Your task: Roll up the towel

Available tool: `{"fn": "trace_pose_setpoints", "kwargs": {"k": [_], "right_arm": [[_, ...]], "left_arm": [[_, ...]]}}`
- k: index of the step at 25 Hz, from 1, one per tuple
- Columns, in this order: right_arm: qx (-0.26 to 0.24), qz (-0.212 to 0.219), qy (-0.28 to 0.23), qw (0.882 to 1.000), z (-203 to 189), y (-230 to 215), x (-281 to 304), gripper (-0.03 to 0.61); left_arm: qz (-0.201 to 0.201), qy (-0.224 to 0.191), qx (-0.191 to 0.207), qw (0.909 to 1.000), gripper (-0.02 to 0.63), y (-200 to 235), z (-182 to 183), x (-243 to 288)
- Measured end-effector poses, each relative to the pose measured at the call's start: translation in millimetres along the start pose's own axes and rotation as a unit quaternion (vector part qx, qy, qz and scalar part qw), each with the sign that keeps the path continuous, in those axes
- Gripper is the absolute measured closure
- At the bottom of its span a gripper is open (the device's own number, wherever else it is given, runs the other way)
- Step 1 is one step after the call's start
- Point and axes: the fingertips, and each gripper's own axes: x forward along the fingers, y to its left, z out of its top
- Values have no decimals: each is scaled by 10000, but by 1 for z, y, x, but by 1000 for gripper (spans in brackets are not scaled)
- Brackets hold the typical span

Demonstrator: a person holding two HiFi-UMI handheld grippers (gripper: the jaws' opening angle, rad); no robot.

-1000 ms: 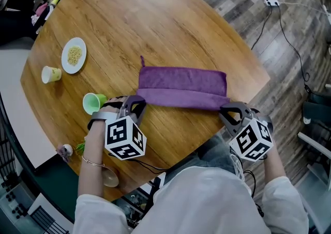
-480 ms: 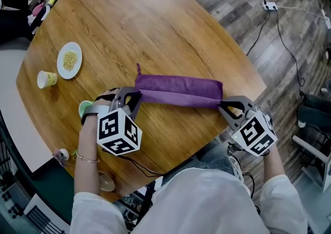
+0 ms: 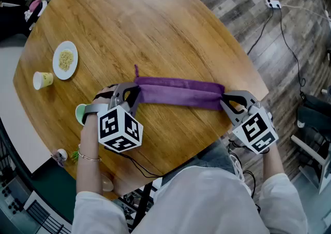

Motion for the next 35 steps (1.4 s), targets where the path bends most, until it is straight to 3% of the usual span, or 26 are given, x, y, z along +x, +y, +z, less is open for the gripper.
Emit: {"fn": "trace_pose_setpoints", "kwargs": {"k": [15,23,31,35], "right_arm": [[296,-464,-103,9984,0,-24,19,545],[386,-530,-105,9978,-1,-26,19,535],[594,-636,-396,9954,12,-27,8,528],[722,-796,-738,9915,32,-32,-7,528]], "left_arm": [[329,-13,-148,9993,588,11,-1,14],[409,-119,-485,9979,584,13,-2,14],[581,-486,-1135,9906,563,18,-9,1],[714,-933,-1789,9768,552,22,-9,-21]]}}
